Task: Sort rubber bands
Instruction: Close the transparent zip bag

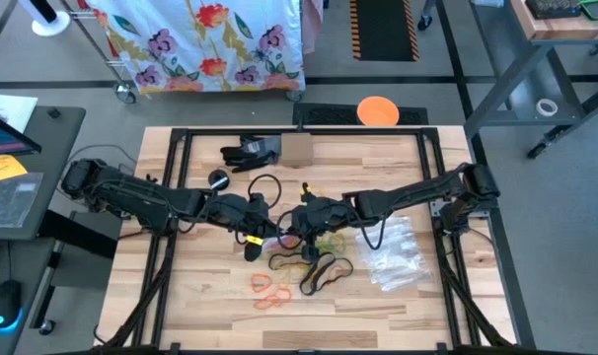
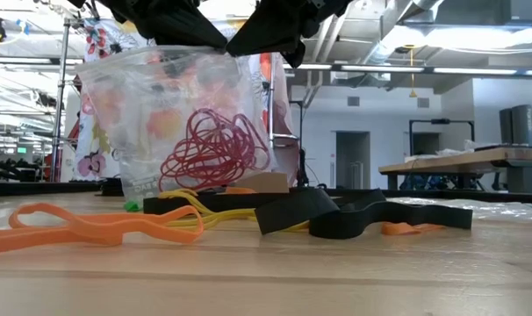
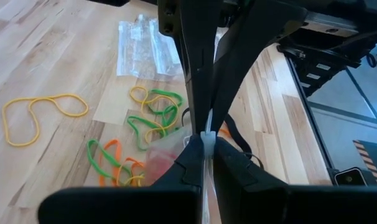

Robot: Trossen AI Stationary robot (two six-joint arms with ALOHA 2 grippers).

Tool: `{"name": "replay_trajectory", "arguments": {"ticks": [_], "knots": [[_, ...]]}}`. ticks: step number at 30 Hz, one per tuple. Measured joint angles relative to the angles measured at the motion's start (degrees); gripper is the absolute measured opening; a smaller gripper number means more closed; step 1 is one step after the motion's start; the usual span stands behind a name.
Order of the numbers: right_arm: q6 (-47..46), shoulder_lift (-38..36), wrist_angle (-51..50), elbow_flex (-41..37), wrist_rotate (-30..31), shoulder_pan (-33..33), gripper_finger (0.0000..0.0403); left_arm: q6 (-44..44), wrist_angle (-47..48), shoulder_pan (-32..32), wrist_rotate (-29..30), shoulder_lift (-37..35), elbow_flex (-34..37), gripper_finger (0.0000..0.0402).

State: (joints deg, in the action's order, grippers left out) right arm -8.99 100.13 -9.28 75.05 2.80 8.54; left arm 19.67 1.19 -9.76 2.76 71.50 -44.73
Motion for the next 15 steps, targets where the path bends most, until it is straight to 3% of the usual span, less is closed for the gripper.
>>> {"name": "replay_trajectory", "arguments": {"ticks": [6,15], "knots": [[-0.04,-0.10,-0.54,0.41,-0.80,0.00,0.0005,-0.18,-0.85,-0.02,0.98,0.01,0.07,0.0006],[0.30,-0.10,-4.65,2.85,-2.64,0.04,0.0079,-0.16,-1.37,-0.02,1.68,0.01,0.07,0.0006]]}}
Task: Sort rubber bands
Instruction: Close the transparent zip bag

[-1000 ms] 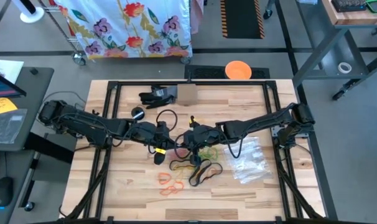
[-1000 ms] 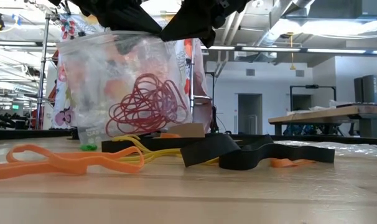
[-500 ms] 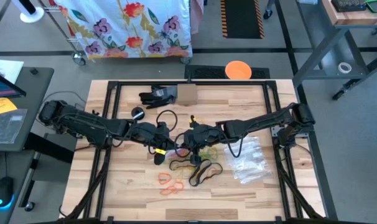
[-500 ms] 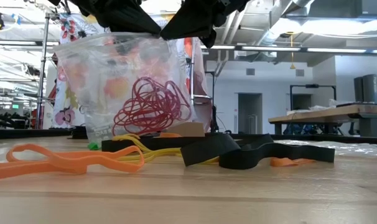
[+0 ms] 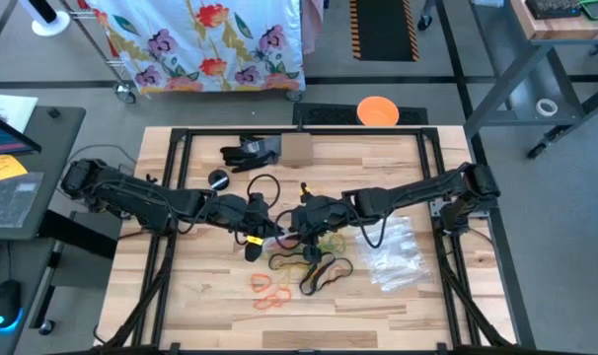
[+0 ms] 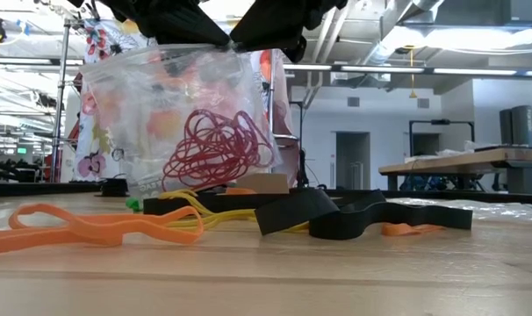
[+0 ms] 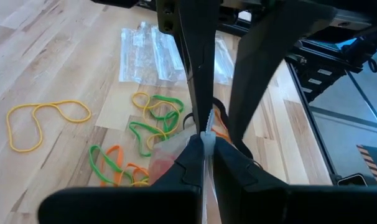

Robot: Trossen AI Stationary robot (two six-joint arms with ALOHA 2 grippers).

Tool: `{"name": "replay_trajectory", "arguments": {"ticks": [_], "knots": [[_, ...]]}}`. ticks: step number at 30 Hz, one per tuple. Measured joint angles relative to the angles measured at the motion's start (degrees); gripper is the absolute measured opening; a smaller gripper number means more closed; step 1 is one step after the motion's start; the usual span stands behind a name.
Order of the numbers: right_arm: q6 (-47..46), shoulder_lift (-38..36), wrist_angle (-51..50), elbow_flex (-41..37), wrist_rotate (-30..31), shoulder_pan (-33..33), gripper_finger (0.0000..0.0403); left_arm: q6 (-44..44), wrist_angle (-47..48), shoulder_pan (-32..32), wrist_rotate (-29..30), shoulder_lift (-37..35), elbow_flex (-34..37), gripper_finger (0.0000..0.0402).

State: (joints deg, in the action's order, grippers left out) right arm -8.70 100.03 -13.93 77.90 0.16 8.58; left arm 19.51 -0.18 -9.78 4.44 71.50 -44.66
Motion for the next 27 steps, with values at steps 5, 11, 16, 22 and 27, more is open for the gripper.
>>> {"name": "replay_trajectory", "arguments": {"ticks": [5,11,16,22,27], "knots": [[0.35,0.00,-1.72,1.29,1.18,0.04,0.0086,0.00,-0.29,0.00,0.36,-0.09,0.00,0.0006],[1.09,-0.06,-3.19,1.45,4.40,0.07,0.0086,0.12,0.06,-0.62,2.03,-0.08,0.00,0.0006],[0.79,-3.14,-8.20,1.01,11.76,0.09,0.0086,1.12,1.14,-1.97,4.83,-1.41,0.00,0.0005],[-1.12,-12.23,-4.25,-10.73,15.12,-0.42,0.0086,0.92,3.46,-4.38,9.24,-4.93,0.00,0.0005],[-3.26,-19.06,16.64,-25.80,12.53,-1.36,0.0086,0.88,3.88,-5.43,9.92,-5.98,0.00,0.0005]]}}
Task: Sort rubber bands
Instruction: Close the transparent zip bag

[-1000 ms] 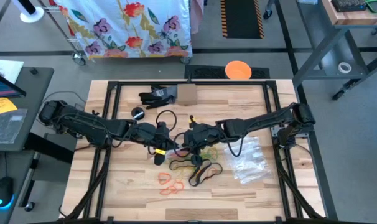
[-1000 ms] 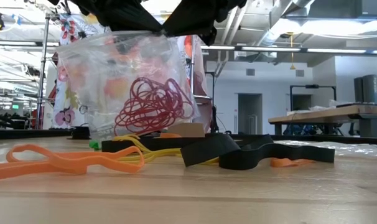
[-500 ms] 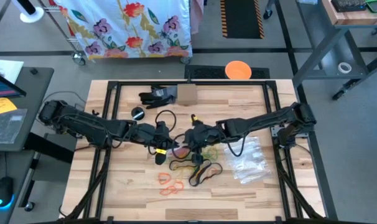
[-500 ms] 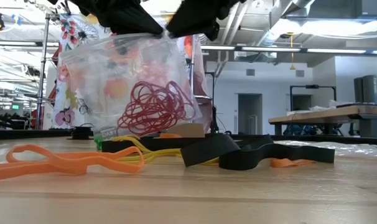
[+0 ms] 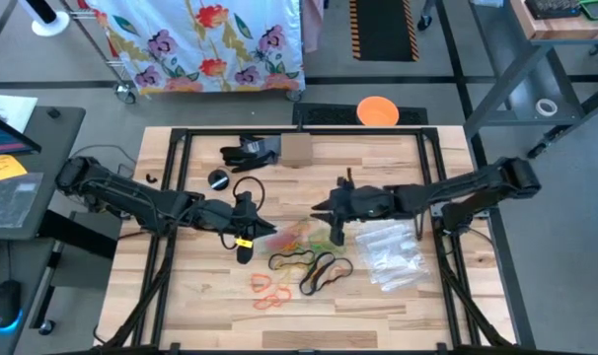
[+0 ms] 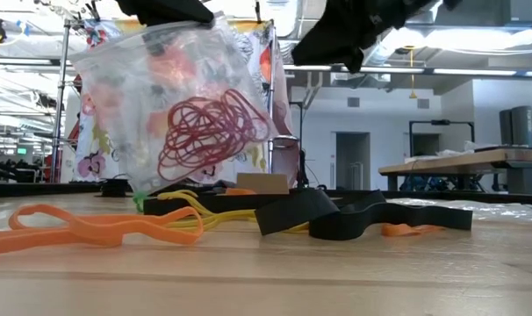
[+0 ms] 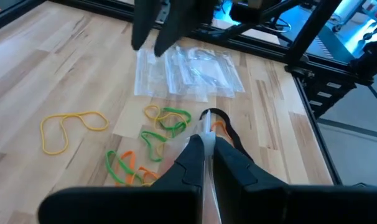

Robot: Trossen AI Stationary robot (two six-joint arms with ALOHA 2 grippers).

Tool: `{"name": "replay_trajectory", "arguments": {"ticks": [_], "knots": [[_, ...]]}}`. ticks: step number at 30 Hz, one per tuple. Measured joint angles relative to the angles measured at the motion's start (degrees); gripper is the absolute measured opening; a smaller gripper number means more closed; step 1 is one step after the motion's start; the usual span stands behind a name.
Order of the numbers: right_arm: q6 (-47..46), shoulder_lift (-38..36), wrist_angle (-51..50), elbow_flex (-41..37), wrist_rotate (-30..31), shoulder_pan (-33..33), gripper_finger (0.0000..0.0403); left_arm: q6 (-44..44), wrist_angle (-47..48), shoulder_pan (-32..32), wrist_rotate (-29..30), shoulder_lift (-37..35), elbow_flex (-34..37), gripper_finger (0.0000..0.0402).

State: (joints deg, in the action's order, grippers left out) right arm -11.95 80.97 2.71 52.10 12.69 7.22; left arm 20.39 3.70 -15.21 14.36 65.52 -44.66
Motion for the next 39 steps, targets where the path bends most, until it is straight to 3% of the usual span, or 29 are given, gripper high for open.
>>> {"name": "replay_trajectory", "arguments": {"ticks": [3,11,22,28,39], "knots": [[0.84,-0.50,9.64,-4.35,-0.64,1.15,0.0086,-0.17,-0.04,-0.22,0.23,0.04,-0.02,0.0005],[3.39,4.55,23.67,-4.31,-0.80,2.33,0.0086,-1.69,-0.60,-0.14,3.65,0.04,-0.02,0.0008],[5.05,4.95,23.31,-1.12,-0.68,-0.48,0.0086,-3.91,-0.81,-0.19,4.55,0.04,-0.07,0.0008],[4.98,9.43,22.85,2.49,-3.59,-2.20,0.0086,-6.04,-0.82,0.07,4.49,0.04,-0.09,0.0008],[8.09,13.88,7.59,13.53,-5.29,-2.77,0.0086,-8.86,1.21,2.47,3.94,0.06,-0.17,0.0008]]}}
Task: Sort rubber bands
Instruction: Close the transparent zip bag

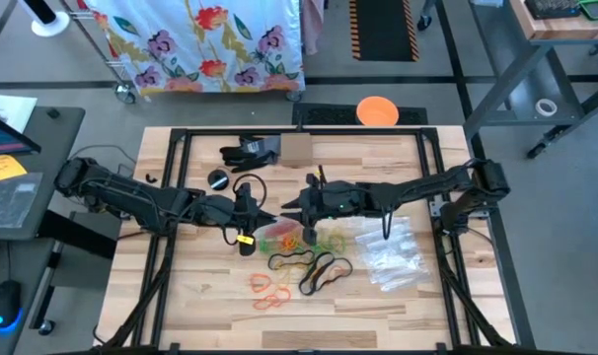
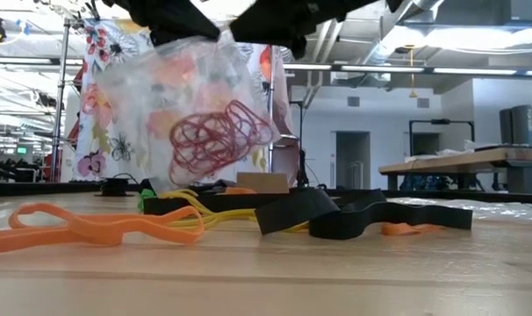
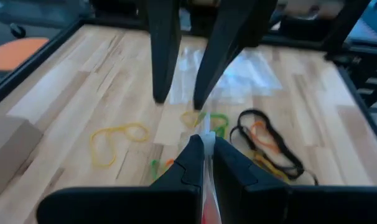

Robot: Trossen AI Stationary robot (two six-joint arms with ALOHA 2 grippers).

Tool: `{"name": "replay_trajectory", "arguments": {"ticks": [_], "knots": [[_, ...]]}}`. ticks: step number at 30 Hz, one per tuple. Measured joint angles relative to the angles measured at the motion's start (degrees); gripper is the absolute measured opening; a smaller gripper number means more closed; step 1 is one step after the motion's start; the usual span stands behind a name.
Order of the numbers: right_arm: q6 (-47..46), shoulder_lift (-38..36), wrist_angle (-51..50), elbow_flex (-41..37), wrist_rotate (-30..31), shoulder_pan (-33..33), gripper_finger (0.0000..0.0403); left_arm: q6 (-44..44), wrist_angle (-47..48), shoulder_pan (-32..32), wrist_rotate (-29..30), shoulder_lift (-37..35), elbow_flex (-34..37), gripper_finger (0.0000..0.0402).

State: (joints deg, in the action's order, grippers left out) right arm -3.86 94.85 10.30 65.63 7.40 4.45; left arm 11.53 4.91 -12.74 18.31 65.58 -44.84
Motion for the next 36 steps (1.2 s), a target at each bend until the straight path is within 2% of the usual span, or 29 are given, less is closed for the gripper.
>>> {"name": "replay_trajectory", "arguments": {"ticks": [12,36], "knots": [[0.92,0.09,-4.35,0.05,-0.02,-0.11,0.0086,-0.31,0.76,1.36,0.24,0.00,0.02,0.0008],[3.74,0.09,-0.82,0.00,-1.39,-0.22,0.0086,-1.77,0.71,2.96,-1.56,0.13,0.09,0.0009]]}}
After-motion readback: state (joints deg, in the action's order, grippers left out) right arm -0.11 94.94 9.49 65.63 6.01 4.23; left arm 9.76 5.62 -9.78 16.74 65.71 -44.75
